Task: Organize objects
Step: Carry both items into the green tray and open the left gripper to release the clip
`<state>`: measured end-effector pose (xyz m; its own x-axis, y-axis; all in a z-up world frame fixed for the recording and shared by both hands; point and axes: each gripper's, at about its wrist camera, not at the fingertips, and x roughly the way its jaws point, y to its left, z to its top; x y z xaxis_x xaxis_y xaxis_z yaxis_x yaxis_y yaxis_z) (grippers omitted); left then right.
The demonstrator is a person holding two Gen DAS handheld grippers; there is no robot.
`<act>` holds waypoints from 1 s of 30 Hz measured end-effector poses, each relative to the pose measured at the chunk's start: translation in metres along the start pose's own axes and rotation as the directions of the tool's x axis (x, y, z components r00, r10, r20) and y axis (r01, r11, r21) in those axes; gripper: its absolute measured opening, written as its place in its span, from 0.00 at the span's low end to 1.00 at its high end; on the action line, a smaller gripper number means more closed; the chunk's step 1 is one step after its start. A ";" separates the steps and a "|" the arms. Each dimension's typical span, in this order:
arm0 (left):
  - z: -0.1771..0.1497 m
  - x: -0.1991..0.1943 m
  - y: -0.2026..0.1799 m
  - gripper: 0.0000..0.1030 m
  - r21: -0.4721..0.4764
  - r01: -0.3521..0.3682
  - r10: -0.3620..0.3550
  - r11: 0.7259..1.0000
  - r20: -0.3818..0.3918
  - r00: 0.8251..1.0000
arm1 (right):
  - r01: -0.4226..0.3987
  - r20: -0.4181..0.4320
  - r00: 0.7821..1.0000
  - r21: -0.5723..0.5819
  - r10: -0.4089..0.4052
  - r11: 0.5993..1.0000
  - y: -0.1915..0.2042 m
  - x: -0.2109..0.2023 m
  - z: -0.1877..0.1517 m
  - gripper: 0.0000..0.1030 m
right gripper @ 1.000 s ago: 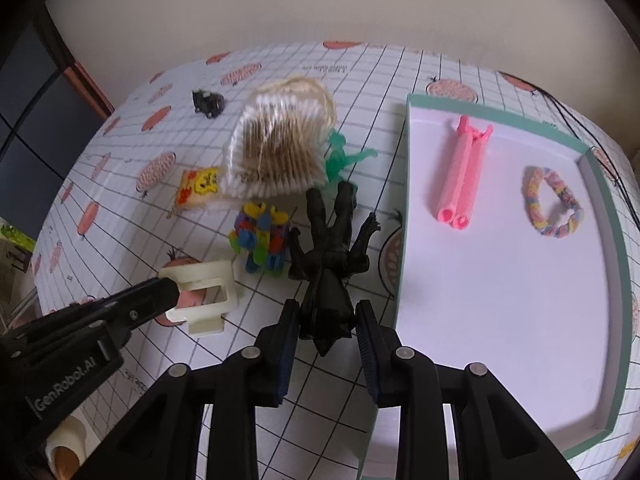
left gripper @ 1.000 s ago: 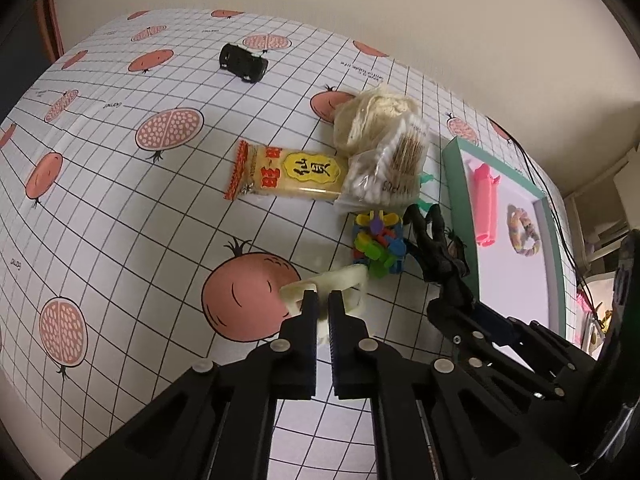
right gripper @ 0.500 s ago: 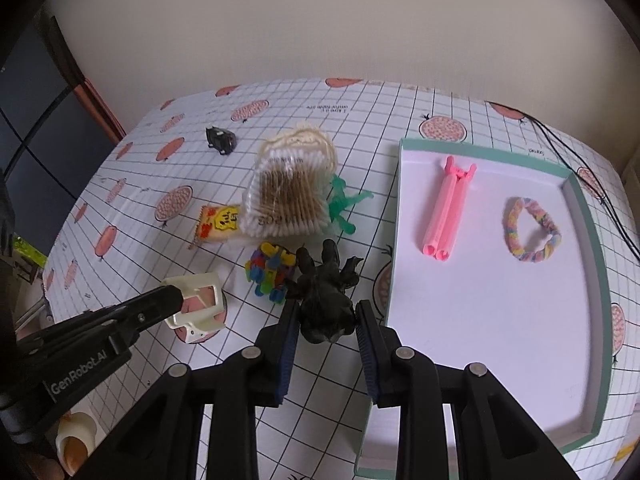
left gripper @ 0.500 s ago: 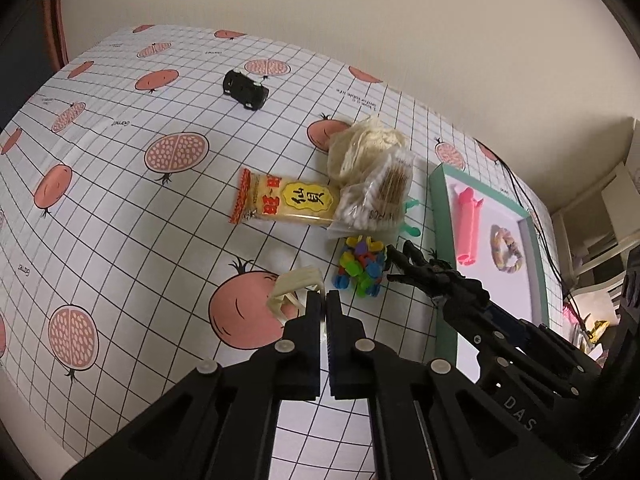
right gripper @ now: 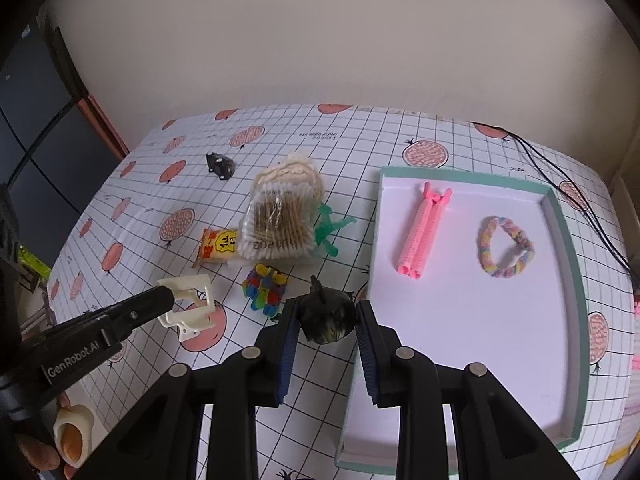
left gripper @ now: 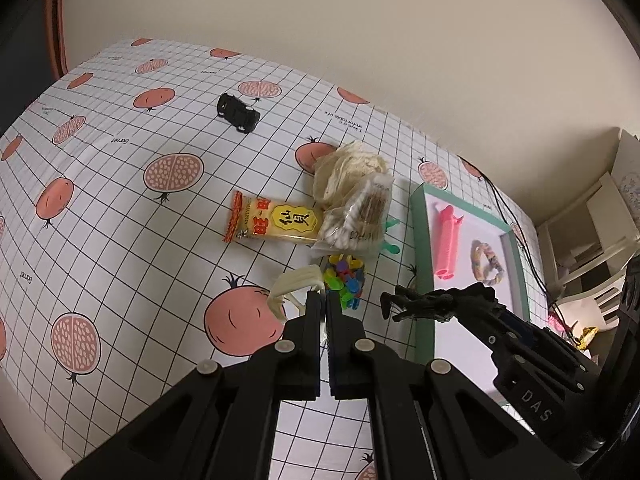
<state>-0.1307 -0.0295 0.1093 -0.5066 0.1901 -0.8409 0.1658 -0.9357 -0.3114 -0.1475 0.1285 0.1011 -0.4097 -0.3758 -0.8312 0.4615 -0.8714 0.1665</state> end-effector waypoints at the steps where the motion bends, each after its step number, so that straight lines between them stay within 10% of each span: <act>1: 0.000 -0.001 -0.001 0.02 -0.003 0.002 -0.002 1.000 0.003 1.000 | 0.000 0.006 1.000 0.004 0.000 1.000 -0.002 -0.002 0.001 0.29; 30: -0.027 0.021 -0.110 0.02 0.131 0.188 -0.183 0.973 -0.053 0.982 | 0.182 0.053 0.977 0.290 -0.206 0.940 -0.174 -0.053 -0.013 0.29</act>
<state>-0.1368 0.0852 0.1135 -0.4829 0.3735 -0.7920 -0.0448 -0.9138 -0.4036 -0.1961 0.3036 0.1090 -0.5373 -0.2049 -0.8181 0.1307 -0.9785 0.1592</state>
